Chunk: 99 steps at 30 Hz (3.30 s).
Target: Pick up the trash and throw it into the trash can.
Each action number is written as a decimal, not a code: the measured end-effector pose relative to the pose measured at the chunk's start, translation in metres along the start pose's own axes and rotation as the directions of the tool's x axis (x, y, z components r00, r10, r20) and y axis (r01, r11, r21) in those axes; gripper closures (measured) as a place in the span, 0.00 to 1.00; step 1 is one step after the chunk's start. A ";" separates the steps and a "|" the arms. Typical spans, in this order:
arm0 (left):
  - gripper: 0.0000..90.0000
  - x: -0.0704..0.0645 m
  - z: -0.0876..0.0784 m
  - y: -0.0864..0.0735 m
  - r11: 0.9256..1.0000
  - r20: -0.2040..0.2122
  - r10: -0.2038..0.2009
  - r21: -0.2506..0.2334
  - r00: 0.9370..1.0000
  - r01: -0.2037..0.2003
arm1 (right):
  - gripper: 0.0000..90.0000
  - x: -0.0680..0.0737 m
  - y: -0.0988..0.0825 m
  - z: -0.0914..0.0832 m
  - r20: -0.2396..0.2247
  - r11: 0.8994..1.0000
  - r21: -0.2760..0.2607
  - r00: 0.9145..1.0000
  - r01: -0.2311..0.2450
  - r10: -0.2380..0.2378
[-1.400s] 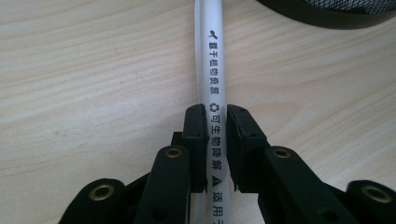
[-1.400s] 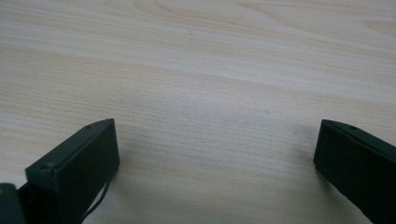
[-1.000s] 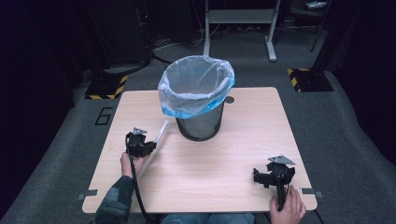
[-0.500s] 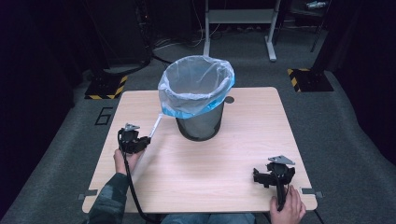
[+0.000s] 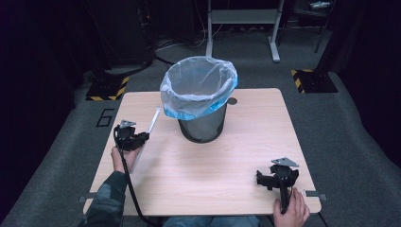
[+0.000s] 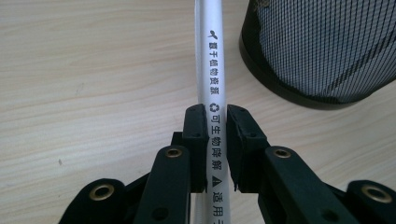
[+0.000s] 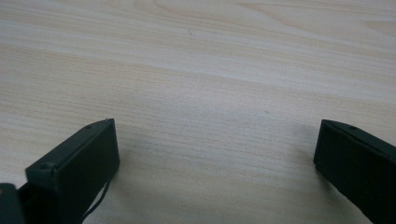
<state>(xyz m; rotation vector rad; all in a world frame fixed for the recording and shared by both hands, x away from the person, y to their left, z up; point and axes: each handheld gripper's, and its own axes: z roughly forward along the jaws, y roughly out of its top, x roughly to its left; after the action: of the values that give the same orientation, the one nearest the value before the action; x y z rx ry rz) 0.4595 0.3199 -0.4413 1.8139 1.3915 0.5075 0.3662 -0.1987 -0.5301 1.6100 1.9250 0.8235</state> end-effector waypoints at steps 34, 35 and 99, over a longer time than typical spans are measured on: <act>0.87 0.000 -0.028 0.061 0.989 -0.017 0.042 -0.141 0.999 -0.044 | 0.00 0.000 0.000 0.000 0.000 1.000 0.001 1.000 0.001 -0.001; 0.87 0.000 -0.028 0.063 0.989 -0.020 0.043 -0.142 0.999 -0.045 | 0.00 0.000 0.000 0.000 0.001 1.000 0.001 1.000 0.003 -0.003; 0.87 -0.086 -0.062 0.205 0.932 0.004 0.201 -0.307 0.980 -0.191 | 0.00 0.000 0.000 0.000 0.000 1.000 0.001 1.000 0.000 0.000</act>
<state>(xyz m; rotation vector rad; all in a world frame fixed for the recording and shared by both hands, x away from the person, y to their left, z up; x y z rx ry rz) 0.5158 0.2400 -0.2322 1.7036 1.0457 0.7485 0.3666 -0.1984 -0.5300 1.6108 1.9256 0.8222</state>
